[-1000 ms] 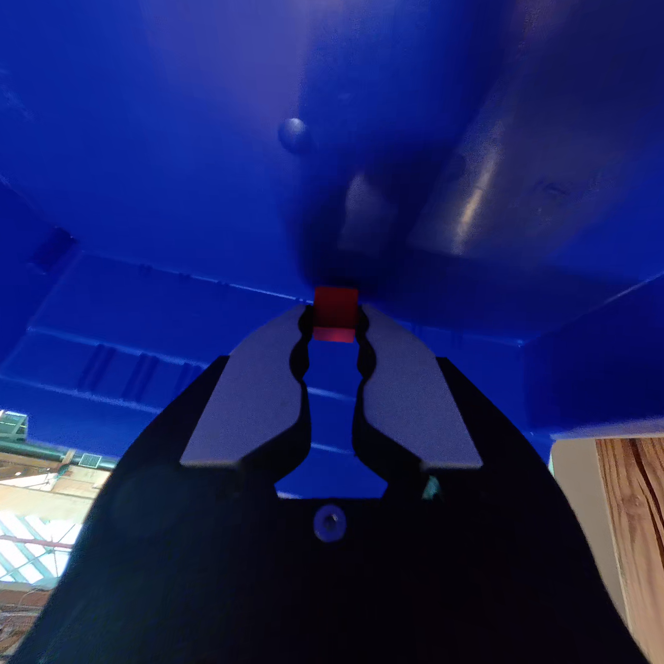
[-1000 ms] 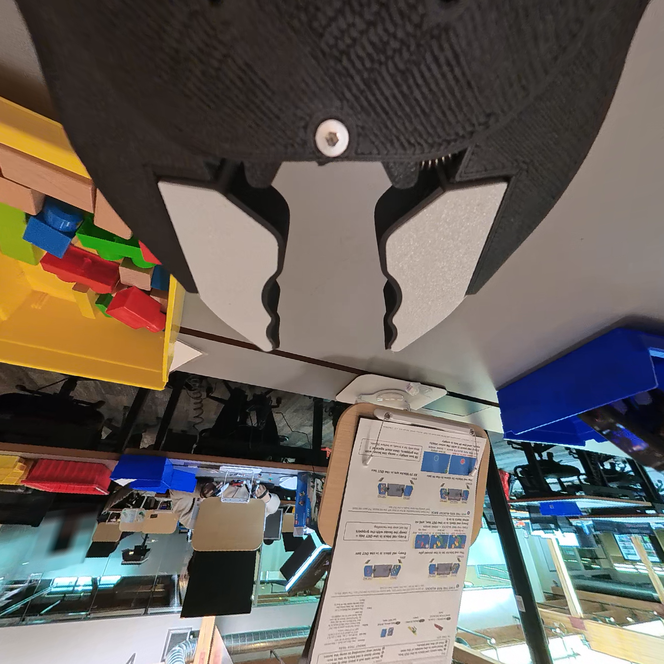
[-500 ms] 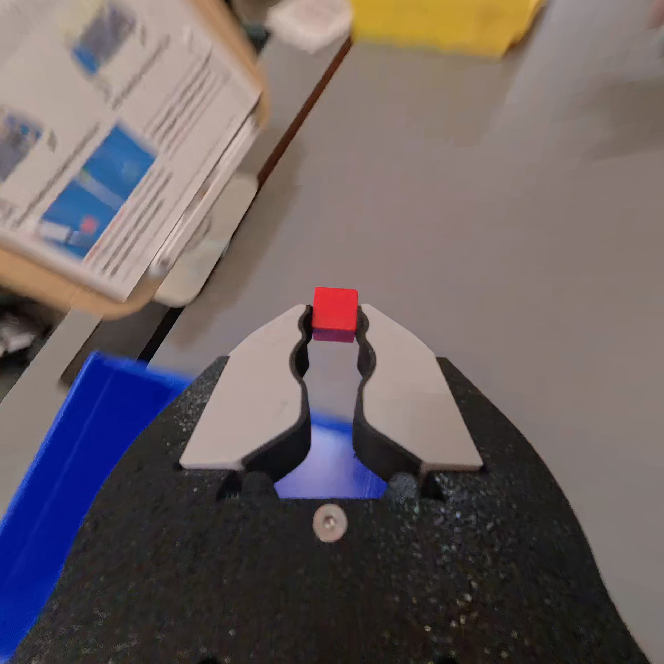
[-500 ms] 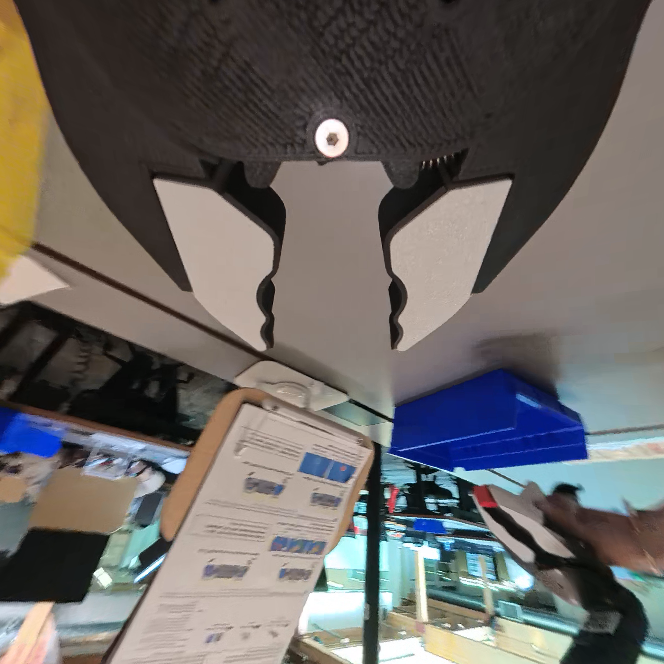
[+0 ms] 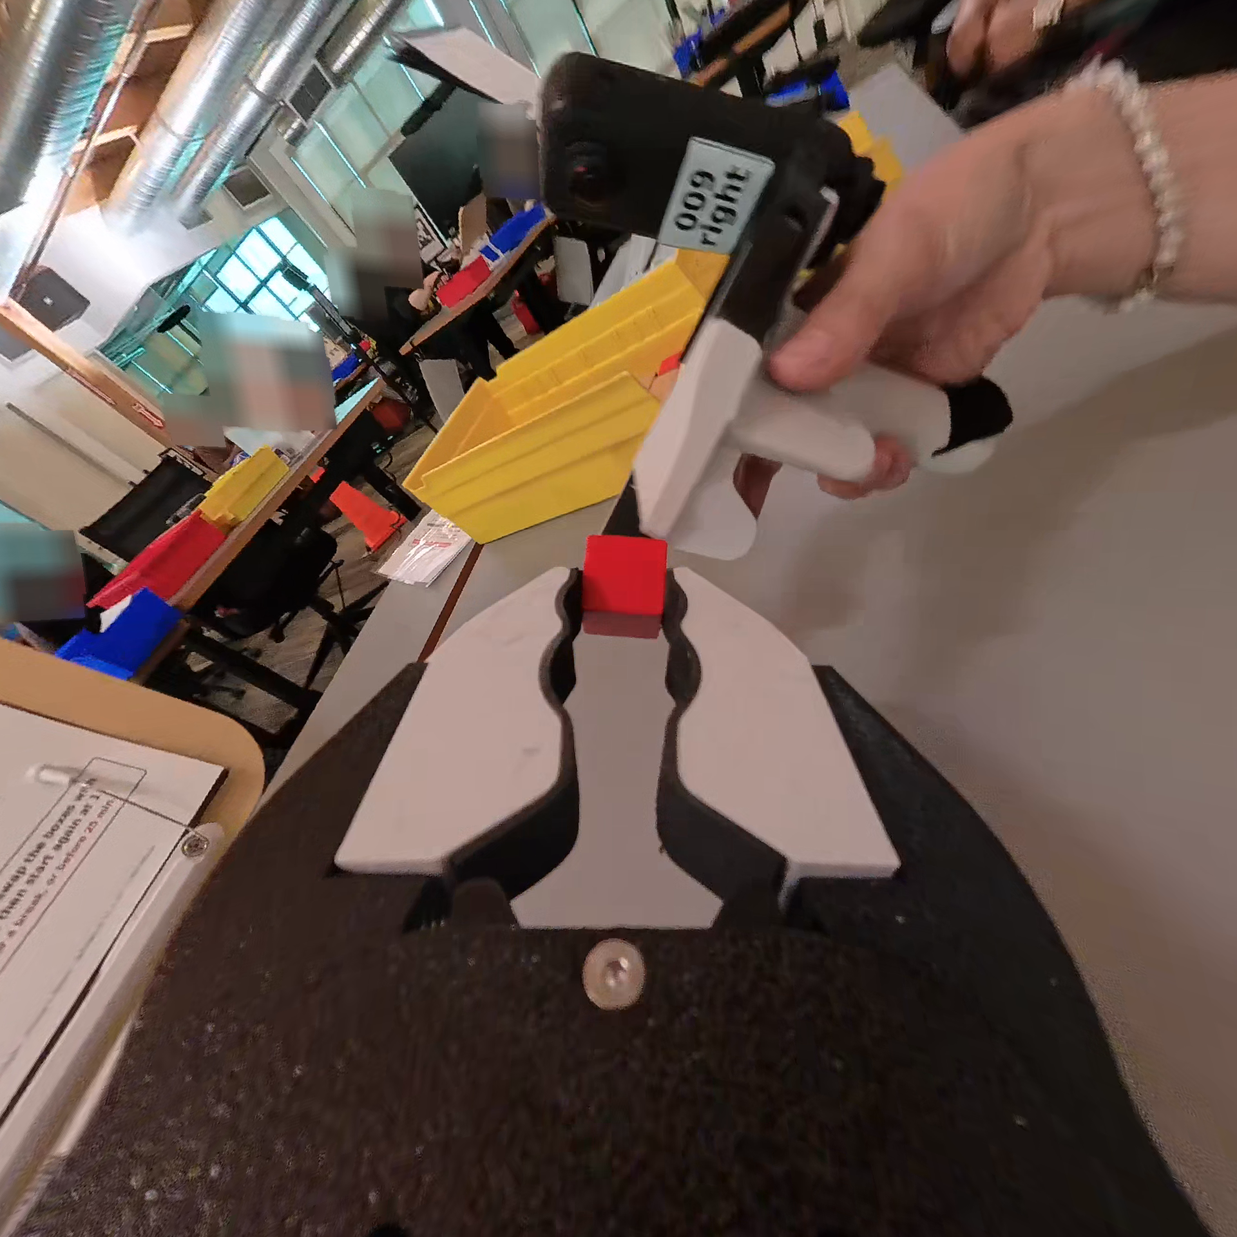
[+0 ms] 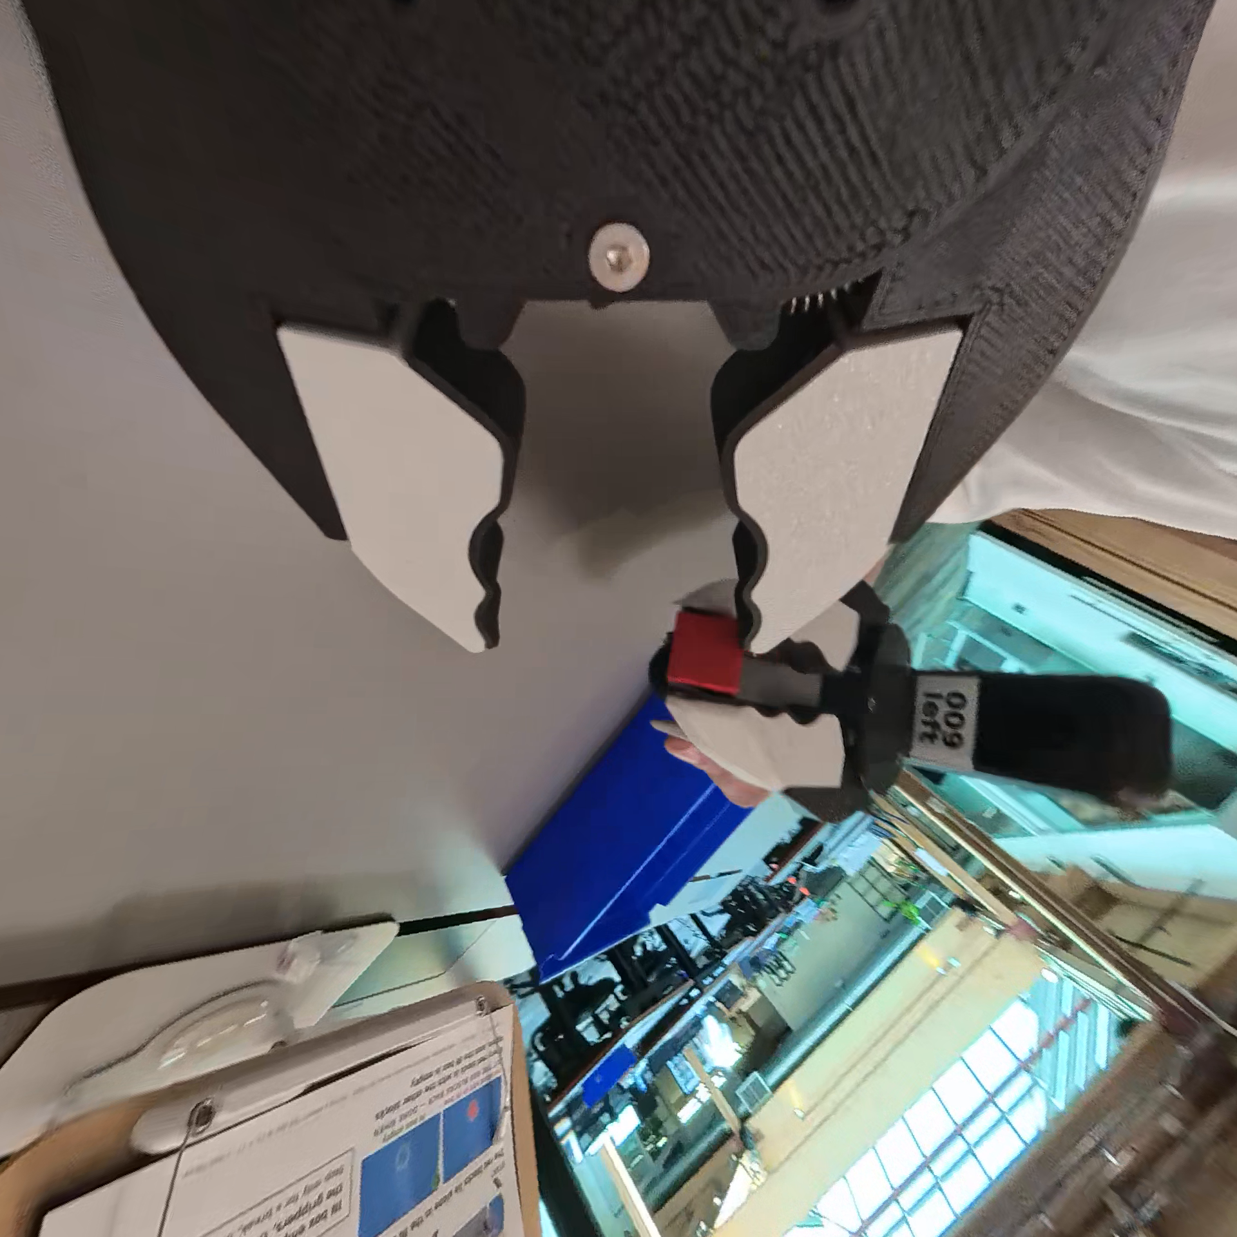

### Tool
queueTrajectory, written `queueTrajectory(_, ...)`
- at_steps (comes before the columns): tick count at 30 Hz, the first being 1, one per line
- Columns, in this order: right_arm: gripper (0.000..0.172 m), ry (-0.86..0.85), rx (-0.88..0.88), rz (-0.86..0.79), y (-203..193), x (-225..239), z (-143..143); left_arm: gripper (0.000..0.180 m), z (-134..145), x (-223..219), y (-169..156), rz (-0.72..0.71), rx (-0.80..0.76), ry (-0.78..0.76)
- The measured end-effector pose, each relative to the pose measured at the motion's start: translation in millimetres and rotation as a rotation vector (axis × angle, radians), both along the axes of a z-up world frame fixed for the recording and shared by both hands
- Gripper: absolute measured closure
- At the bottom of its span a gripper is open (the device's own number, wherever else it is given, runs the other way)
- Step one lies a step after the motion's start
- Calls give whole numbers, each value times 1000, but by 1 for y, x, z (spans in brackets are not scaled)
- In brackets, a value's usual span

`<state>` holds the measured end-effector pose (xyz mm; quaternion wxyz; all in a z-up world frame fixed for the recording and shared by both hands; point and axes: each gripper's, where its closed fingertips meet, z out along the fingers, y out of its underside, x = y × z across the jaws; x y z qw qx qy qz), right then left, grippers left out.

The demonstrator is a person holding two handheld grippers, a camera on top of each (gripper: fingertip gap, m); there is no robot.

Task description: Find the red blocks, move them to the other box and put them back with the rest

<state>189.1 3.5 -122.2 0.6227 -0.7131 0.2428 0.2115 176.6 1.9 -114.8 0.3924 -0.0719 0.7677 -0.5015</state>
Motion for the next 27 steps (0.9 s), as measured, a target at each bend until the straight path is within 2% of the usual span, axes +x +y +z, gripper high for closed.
queueTrajectory(4,116,86,13,86,2,-10,-2,158,-9,2,-6,27,47,-30)
queueTrajectory(7,120,90,-12,161,9,-22,-5,158,-13,4,-5,44,68,-47)
queueTrajectory(8,125,88,-17,168,12,-24,-6,158,-14,4,-5,46,82,-50)
queueTrajectory(10,149,85,-16,166,14,-22,-6,158,-15,4,-4,60,99,-66)
queueTrajectory(15,149,7,-66,159,15,-19,-12,158,-21,7,0,108,110,-77)
queueTrajectory(17,149,-31,-95,97,7,-5,-10,158,-17,8,3,156,74,-103)
queueTrajectory(21,149,-125,-138,-155,-55,56,14,143,-18,6,19,262,-25,-37)
queueTrajectory(24,149,-249,-366,-455,-139,125,19,142,-24,3,25,301,-92,15)
queueTrajectory(27,149,-327,-542,-667,-208,185,33,142,-31,5,29,335,-65,44)
